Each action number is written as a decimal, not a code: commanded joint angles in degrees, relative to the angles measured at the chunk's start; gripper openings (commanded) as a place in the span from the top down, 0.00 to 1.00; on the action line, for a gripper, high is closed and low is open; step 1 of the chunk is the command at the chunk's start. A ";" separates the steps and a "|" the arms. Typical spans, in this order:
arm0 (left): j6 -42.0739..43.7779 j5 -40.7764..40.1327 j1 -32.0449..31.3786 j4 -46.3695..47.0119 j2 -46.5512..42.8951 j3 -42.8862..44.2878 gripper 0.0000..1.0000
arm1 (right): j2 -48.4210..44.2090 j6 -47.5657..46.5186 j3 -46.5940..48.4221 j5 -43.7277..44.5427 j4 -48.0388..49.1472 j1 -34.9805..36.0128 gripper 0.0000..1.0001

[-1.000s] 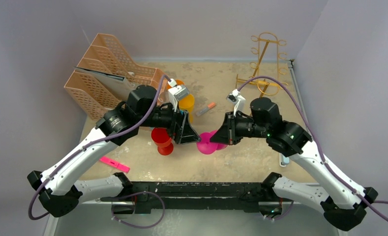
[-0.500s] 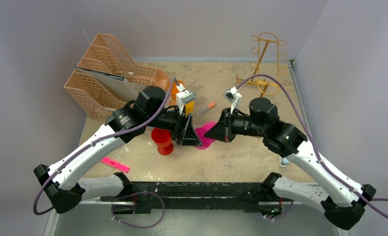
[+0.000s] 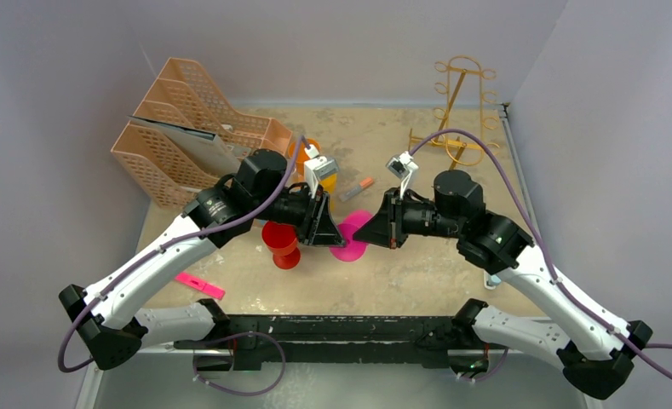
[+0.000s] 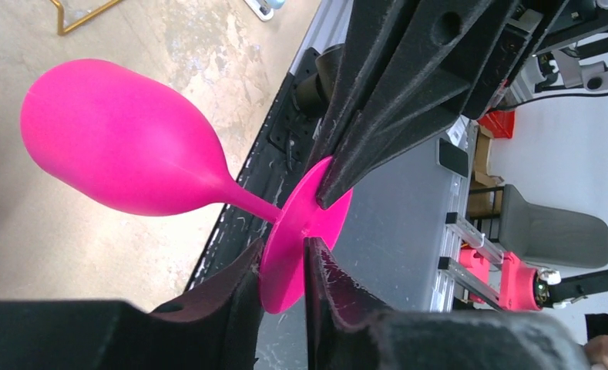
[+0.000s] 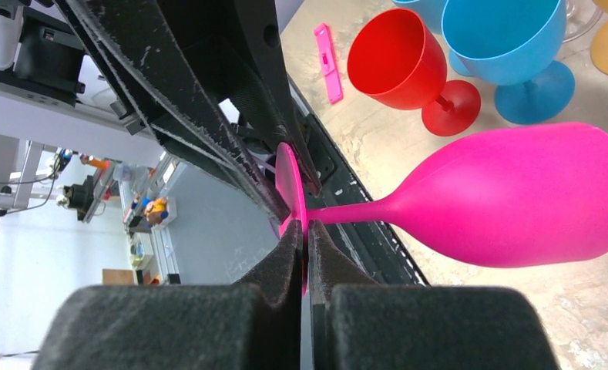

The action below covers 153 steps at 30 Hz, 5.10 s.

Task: Take the wine glass off the wine glass rack
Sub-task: Place the wine glass at the center of the board.

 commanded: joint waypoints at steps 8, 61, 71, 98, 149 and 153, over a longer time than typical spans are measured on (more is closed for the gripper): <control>-0.11 -1.26 -0.13 1.24 -1.85 1.29 0.98 | 0.22 -1.68 -0.52 -0.34 1.85 0.07 1.00; -3.61 2.22 -0.06 12.23 -5.19 -1.18 1.00 | -9.65 8.26 -14.90 -10.02 29.59 0.07 1.00; 0.96 -1.56 -0.08 3.90 -6.26 2.55 0.33 | -9.67 -5.61 -13.21 -18.84 21.12 0.07 1.00; 5.75 3.03 11.51 -6.03 -4.16 9.78 0.19 | -8.45 -72.08 -12.06 -31.56 -10.09 0.10 1.00; 8.14 33.80 13.08 -4.33 0.90 4.05 0.56 | -15.38 -57.81 -24.65 -17.74 15.83 0.08 1.00; 8.12 33.53 13.06 -4.64 0.60 4.18 0.72 | -14.02 -57.96 -24.35 -17.25 17.67 0.07 1.00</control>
